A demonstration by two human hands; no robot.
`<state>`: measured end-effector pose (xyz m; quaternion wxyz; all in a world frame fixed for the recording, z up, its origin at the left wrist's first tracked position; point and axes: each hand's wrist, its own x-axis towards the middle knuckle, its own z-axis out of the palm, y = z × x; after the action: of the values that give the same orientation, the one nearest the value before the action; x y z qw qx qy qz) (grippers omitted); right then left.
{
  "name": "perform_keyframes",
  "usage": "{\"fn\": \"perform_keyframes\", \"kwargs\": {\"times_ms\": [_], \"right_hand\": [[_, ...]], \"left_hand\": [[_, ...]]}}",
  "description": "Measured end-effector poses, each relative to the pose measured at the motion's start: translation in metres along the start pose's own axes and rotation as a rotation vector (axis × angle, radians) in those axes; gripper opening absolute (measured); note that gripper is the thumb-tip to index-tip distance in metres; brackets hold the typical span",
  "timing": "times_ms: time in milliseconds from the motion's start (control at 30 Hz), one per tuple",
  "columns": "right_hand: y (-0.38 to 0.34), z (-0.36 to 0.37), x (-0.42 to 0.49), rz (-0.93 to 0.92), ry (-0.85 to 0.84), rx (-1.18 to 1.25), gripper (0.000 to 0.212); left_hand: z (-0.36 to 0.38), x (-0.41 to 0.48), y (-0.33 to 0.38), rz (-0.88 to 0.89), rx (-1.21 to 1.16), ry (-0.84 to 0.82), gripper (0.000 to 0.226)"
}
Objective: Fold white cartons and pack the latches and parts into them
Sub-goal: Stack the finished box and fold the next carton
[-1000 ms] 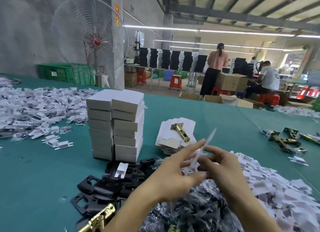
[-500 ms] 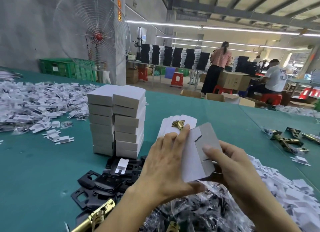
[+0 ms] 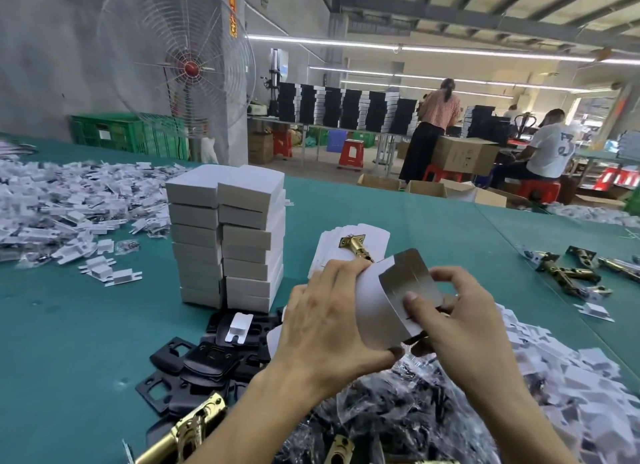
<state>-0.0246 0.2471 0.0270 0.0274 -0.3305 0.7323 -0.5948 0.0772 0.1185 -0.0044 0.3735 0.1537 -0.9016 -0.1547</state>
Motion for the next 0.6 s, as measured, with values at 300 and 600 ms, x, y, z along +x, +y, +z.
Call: {"fn": "perform_keyframes", "kwargs": {"times_ms": [300, 600], "right_hand": [[-0.009, 0.014, -0.012, -0.362, 0.114, 0.165, 0.009], [0.0, 0.024, -0.011, -0.236, -0.264, 0.027, 0.011]], "left_hand": [[-0.009, 0.001, 0.001, -0.077, -0.241, 0.151, 0.092], [-0.004, 0.001, 0.002, -0.031, -0.124, 0.248, 0.047]]}}
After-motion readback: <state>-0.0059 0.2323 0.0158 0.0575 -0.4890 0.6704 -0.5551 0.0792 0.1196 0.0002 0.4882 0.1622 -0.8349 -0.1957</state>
